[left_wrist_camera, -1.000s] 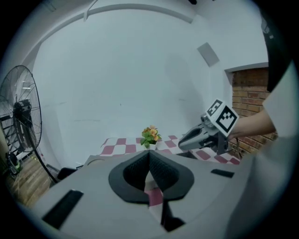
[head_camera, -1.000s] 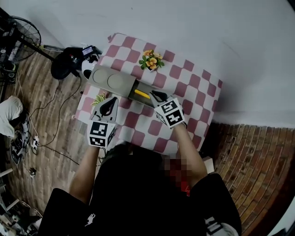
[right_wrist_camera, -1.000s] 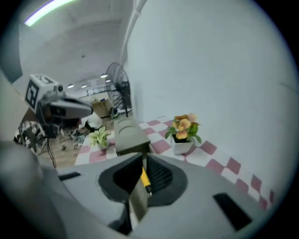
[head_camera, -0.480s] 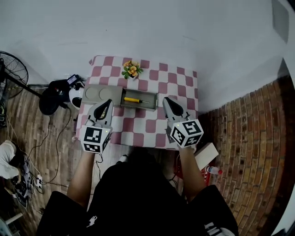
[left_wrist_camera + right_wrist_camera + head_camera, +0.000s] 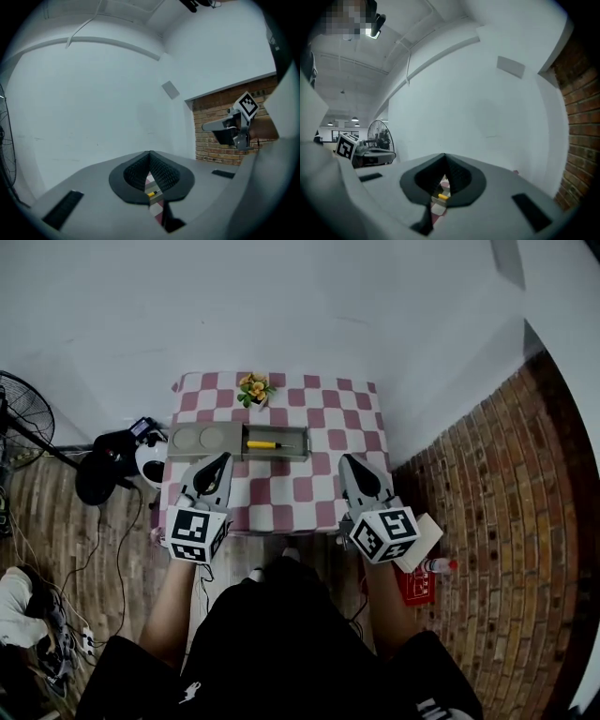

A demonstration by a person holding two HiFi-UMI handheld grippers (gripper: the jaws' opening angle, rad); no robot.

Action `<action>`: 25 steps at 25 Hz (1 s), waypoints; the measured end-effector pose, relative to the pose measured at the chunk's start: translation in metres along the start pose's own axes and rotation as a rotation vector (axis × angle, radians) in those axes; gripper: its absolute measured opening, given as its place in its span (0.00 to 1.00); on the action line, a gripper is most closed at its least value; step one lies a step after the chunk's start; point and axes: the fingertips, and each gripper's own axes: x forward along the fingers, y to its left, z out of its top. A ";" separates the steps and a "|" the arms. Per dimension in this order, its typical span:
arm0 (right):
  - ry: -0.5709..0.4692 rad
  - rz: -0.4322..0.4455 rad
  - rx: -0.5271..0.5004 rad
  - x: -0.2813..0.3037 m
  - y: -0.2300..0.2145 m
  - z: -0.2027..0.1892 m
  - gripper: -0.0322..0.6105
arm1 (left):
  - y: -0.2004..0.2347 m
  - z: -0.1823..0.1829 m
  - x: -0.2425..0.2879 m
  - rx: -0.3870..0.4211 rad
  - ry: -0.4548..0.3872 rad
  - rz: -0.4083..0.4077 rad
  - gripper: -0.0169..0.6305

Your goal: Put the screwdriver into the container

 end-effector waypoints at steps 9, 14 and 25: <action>-0.030 0.018 -0.004 -0.015 0.000 0.014 0.05 | -0.008 0.010 -0.013 0.006 -0.013 0.047 0.03; -0.033 0.025 -0.001 -0.018 -0.006 0.016 0.05 | -0.015 0.013 -0.013 0.006 -0.009 0.057 0.03; -0.030 0.028 -0.023 -0.015 -0.005 0.016 0.05 | -0.013 0.016 -0.010 0.023 -0.020 0.054 0.03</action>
